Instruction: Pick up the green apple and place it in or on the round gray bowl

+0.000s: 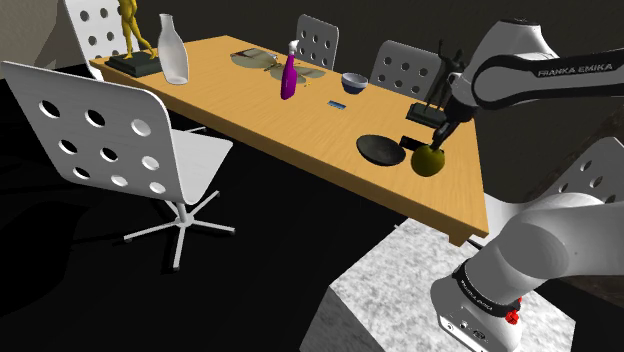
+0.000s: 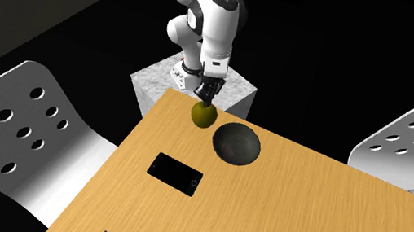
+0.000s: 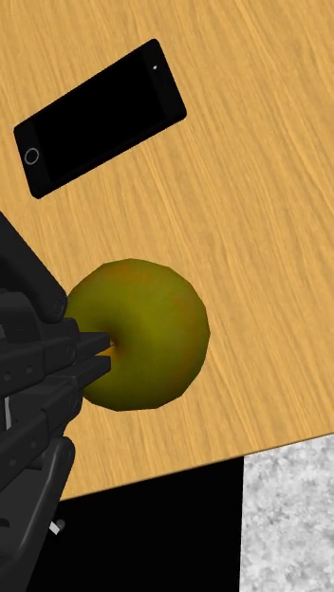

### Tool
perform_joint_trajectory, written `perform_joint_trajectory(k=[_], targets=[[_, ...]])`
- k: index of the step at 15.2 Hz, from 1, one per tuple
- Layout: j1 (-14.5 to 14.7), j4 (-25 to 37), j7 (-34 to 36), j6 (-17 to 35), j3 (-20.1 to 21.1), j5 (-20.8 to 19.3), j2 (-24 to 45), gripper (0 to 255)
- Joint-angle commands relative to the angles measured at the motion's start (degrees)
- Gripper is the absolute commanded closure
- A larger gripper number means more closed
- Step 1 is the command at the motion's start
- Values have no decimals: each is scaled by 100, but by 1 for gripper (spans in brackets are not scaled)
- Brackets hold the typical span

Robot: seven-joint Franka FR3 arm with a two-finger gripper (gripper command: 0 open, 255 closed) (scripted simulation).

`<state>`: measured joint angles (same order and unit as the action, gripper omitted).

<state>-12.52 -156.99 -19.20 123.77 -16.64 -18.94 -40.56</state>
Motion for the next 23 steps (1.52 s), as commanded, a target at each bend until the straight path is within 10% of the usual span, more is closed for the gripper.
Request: perform_joint_trajectory(k=[1, 17, 23], targets=[[15, 106, -16, -181, 34, 38, -72, 255], [111, 1115, -158, -1422, 244, 286, -312, 255], [451, 2365, 108, -1534, 471, 618, 874, 255]])
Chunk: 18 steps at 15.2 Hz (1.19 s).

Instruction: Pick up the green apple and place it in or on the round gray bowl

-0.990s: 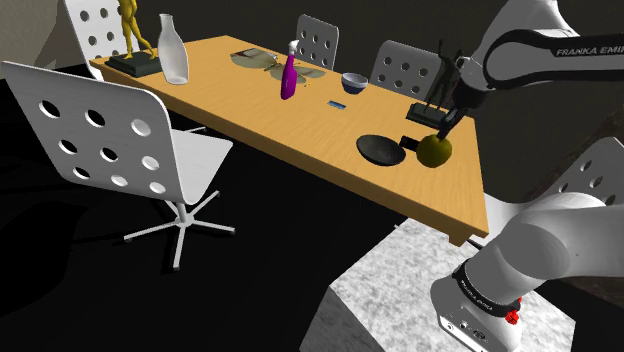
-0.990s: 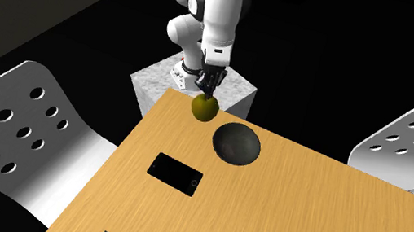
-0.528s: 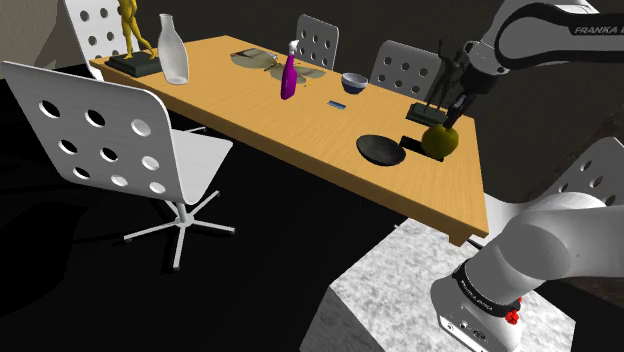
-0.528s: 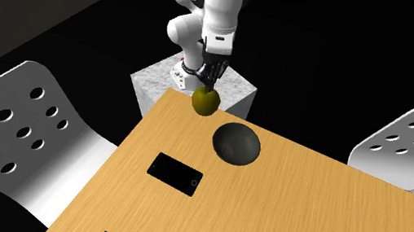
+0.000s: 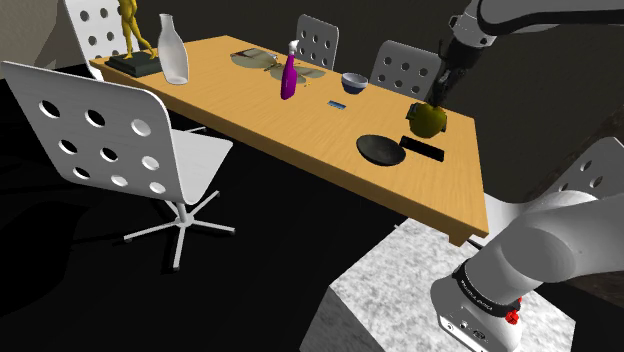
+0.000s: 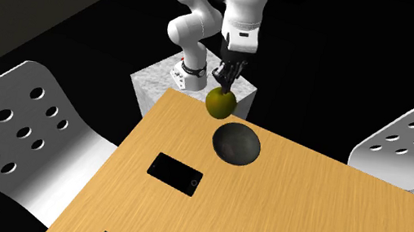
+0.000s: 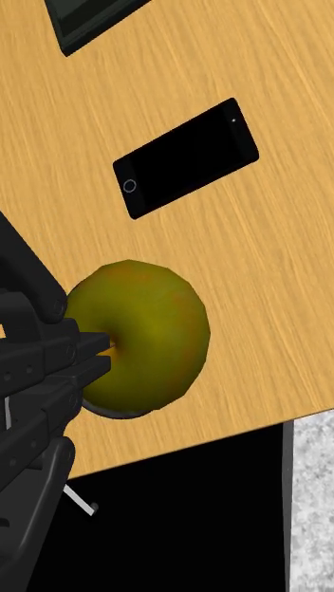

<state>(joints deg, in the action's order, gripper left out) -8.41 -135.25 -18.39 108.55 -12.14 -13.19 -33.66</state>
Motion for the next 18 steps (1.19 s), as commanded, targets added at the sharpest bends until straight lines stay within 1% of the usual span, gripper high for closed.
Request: perform_joint_trajectory(k=[1, 5, 6, 18], targets=[[85, 417, 60, -51, 51, 91, 378, 255], [237, 1376, 170, -256, 155, 270, 1159, 255], [288, 1792, 205, -363, 190, 336, 1477, 255], [261, 895, 305, 556, 143, 276, 1504, 255]])
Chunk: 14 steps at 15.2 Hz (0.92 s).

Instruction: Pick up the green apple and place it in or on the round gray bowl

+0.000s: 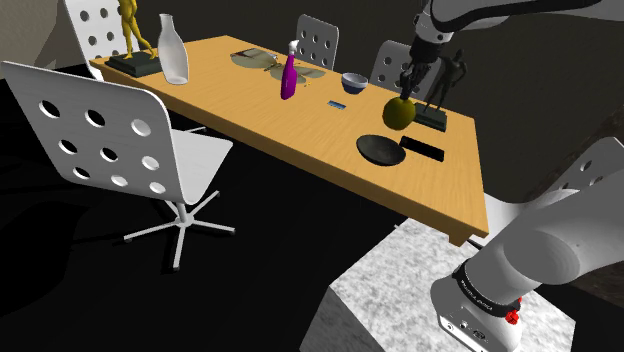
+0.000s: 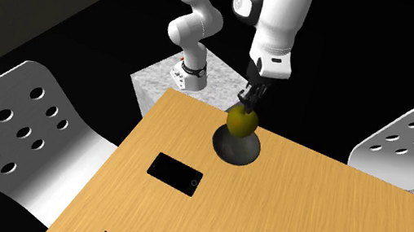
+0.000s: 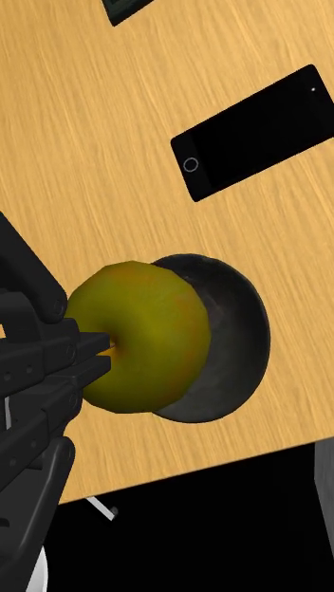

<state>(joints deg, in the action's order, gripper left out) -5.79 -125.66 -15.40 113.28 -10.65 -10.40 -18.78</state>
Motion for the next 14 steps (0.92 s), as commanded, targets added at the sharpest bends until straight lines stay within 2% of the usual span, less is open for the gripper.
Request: perform_joint_trajectory(k=[1, 14], targets=[[-4, -131, 14, 161, -10, -8, 27, 255], [-31, -904, 116, 1189, -75, -74, 288, 255]])
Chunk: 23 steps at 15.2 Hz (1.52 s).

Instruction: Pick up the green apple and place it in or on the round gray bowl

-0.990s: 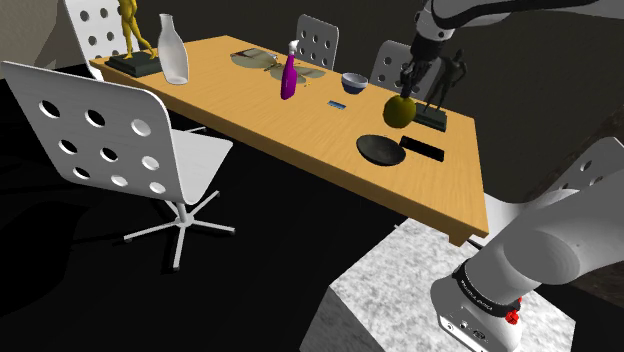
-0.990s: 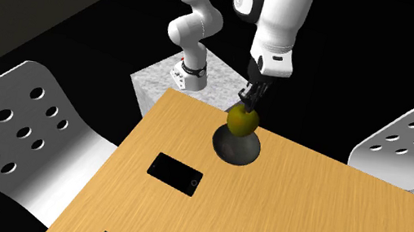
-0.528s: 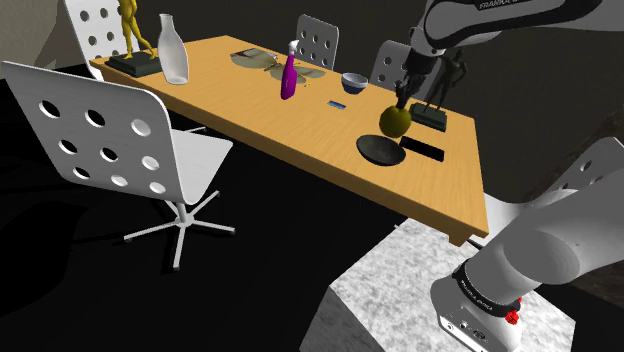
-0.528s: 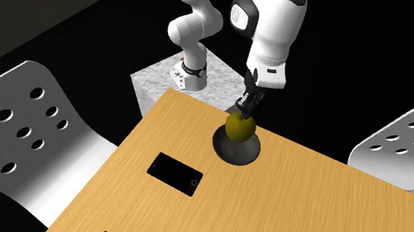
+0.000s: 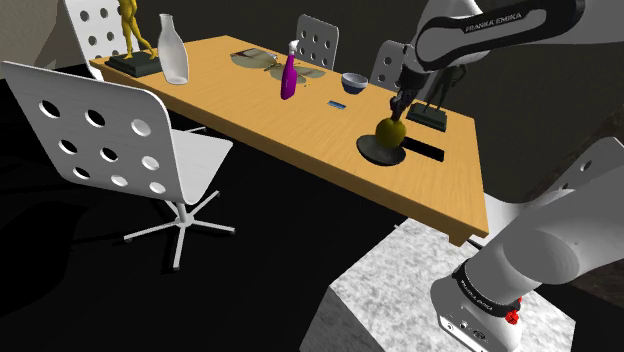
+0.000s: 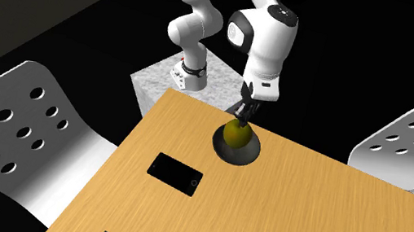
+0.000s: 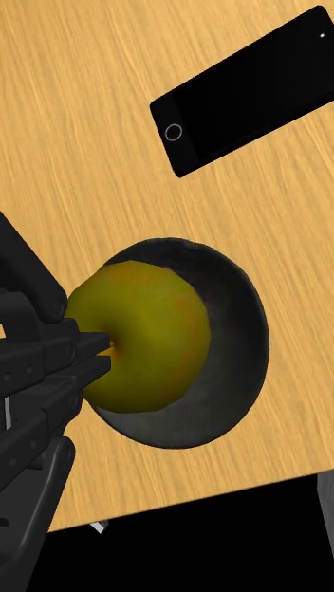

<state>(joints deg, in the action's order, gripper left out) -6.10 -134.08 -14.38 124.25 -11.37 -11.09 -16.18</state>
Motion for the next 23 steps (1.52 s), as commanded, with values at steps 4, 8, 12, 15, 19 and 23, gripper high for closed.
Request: perform_joint_trajectory(k=[4, 8, 12, 15, 19, 23], targets=[[-2, -91, 18, 138, -5, -9, 44, 255], [-2, -91, 18, 138, -5, -9, 44, 255], [-2, -91, 18, 138, -5, -8, 44, 0], [8, 14, 19, -65, 20, 0, -52, 0], [36, 346, 17, -623, 90, 28, -274, 0], [35, 346, 17, -623, 90, 28, -274, 0]])
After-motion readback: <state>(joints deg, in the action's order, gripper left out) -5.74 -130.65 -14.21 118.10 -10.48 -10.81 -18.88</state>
